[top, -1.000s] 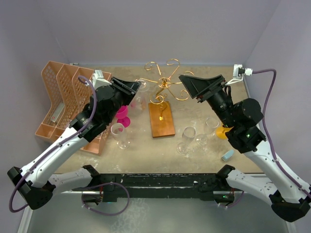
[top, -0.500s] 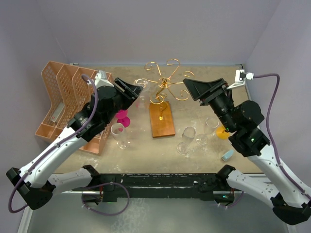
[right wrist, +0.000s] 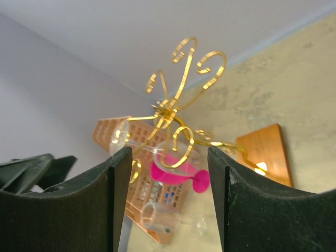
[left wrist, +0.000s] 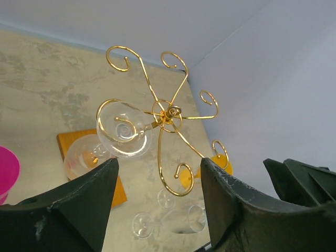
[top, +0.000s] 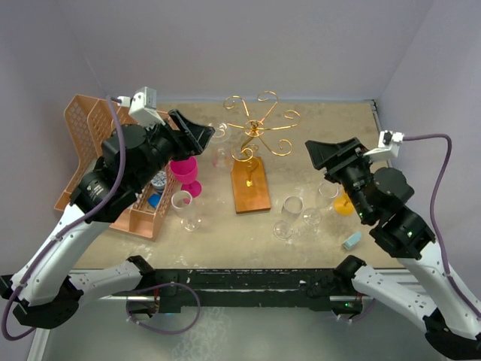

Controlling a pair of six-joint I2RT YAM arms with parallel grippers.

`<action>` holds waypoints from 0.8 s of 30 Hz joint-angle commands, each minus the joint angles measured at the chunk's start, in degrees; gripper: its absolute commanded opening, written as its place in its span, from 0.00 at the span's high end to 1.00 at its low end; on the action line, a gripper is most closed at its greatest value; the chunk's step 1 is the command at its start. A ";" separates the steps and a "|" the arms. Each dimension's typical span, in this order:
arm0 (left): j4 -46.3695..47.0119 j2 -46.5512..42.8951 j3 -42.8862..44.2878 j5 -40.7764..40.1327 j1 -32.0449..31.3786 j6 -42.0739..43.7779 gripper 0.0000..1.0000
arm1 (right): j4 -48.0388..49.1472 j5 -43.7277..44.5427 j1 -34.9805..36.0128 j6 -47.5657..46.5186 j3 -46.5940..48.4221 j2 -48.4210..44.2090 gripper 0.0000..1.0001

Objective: Place the wine glass upside down on the wine glass rack

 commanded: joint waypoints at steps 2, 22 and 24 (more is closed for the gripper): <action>2.77 -0.51 0.69 2.80 0.14 8.62 0.39 | -14.31 1.98 0.20 3.77 2.12 4.49 0.39; 10.11 -0.53 -2.58 12.09 0.14 15.88 0.38 | -28.92 17.14 0.19 13.50 -0.84 7.18 0.43; 10.22 -0.68 -2.71 11.64 0.15 15.88 0.38 | -28.85 18.27 0.14 14.65 -2.06 7.11 0.43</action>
